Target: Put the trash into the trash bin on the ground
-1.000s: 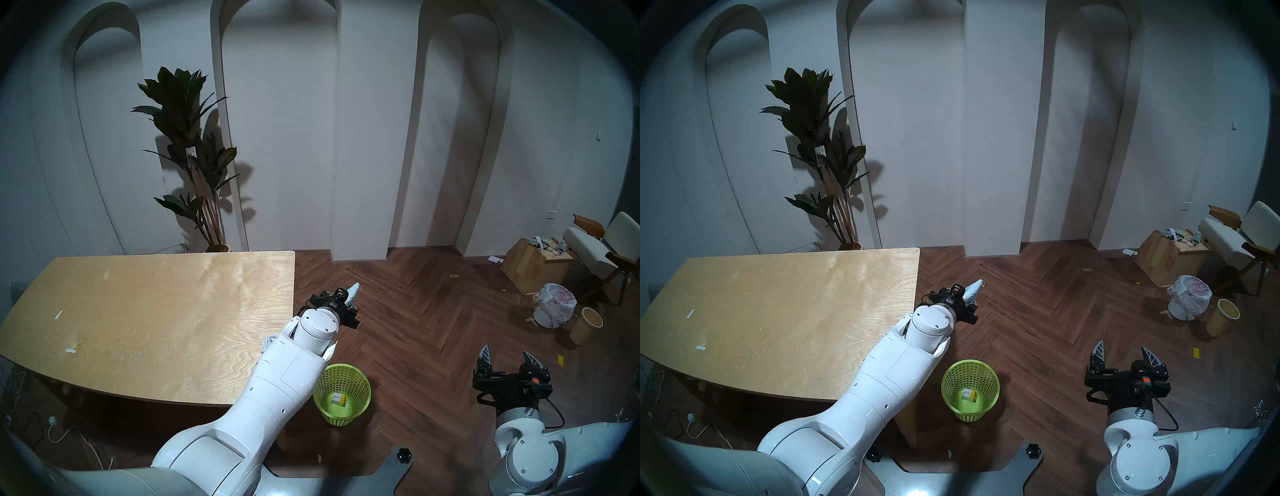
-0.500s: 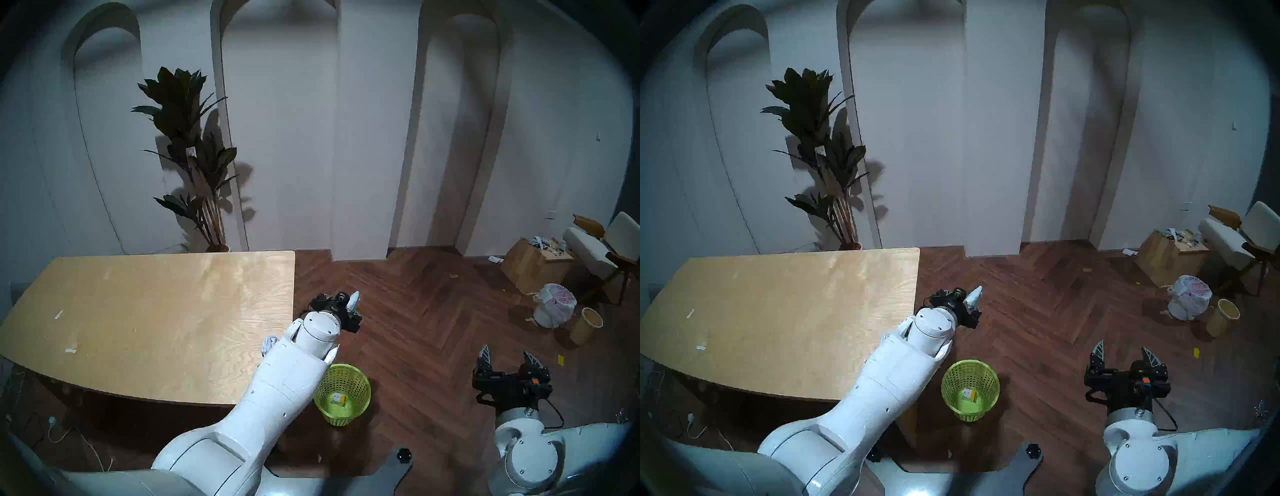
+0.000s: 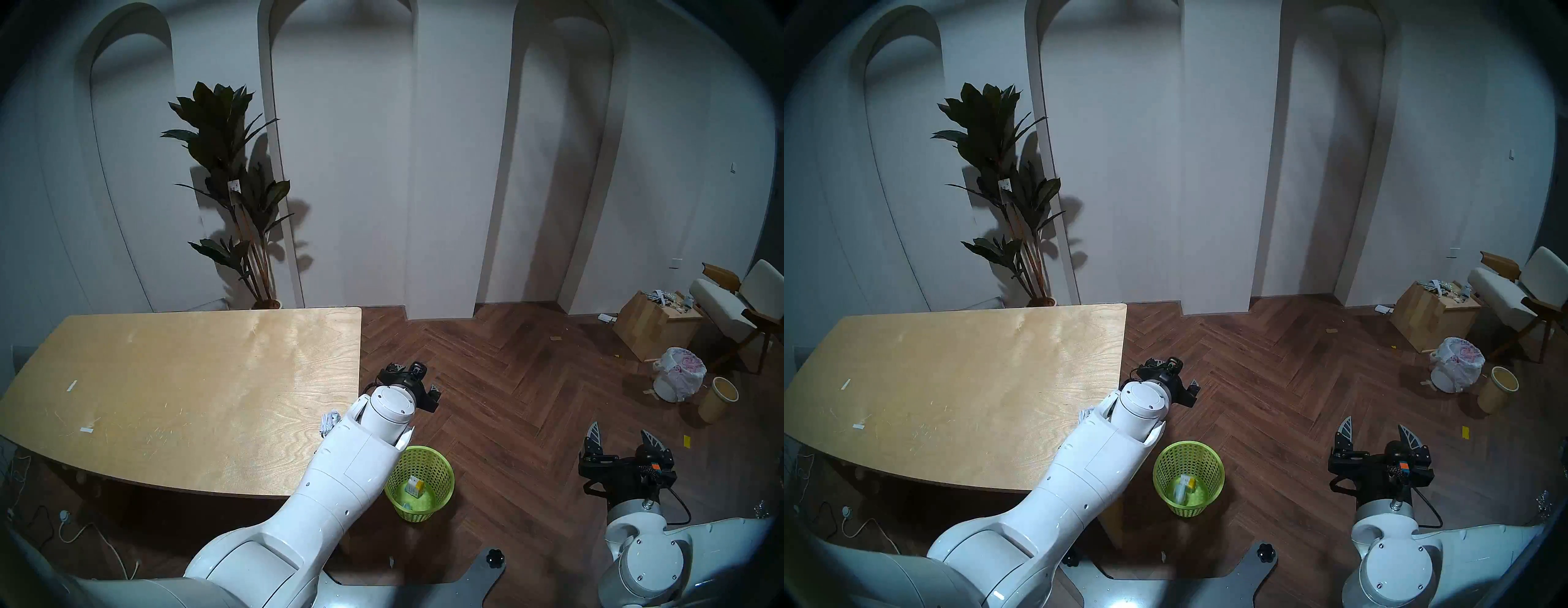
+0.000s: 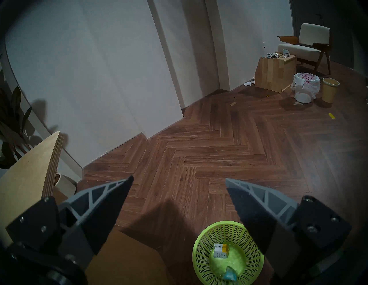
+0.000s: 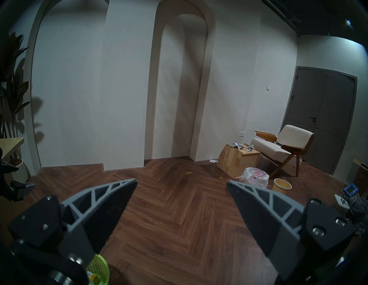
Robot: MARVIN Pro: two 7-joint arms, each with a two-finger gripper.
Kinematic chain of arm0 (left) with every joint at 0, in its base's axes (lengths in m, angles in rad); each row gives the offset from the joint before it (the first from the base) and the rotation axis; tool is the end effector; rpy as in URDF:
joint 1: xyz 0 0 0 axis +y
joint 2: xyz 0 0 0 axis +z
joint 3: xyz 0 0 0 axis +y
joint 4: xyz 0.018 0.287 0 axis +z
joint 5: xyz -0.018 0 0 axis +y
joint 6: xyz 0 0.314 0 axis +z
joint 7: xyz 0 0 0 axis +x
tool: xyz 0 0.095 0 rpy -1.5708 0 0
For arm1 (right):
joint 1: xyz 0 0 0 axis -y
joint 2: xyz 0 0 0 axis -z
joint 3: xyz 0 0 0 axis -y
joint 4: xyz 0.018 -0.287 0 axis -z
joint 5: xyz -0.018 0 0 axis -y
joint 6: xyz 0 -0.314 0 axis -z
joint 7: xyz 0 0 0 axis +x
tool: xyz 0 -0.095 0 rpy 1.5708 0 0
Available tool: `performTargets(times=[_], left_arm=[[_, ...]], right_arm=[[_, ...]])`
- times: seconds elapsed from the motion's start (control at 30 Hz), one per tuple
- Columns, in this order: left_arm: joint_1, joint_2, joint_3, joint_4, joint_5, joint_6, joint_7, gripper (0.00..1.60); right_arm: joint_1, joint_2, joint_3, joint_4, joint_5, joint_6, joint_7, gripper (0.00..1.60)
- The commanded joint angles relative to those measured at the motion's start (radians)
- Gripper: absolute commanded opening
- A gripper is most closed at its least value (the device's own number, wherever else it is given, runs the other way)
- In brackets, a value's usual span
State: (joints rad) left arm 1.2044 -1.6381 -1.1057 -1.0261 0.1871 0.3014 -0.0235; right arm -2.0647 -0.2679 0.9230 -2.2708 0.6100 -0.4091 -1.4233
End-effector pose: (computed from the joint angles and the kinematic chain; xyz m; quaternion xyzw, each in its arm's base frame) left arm 0.4732 -0.1856 -0.3806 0.8059 -0.2856 0.5184 0.0139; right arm 0.1885 -0.0906 -0.2756 0.7444 -0.1075 0.6333 0.1821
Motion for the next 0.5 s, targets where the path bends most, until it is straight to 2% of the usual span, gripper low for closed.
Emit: performTargets(times=[0.0,0.3,0.47], left_arm=[[0.010,0.015,-0.008,-0.112,0.008,-0.034,0.028,1.60],[-0.022,0.027,-0.040,-0.206,0.016,-0.085,0.079,1.60],[-0.019,0.067,-0.084,-0.283,0.024,-0.103,0.114,1.60]], right_arm=[[0.000,0.003,0.000,-0.005,-0.006,-0.003,0.001,1.60],[0.000,0.013,-0.003,-0.003,-0.005,-0.010,0.014,1.60],[-0.003,0.028,-0.007,-0.004,-0.002,-0.016,0.027,1.60]])
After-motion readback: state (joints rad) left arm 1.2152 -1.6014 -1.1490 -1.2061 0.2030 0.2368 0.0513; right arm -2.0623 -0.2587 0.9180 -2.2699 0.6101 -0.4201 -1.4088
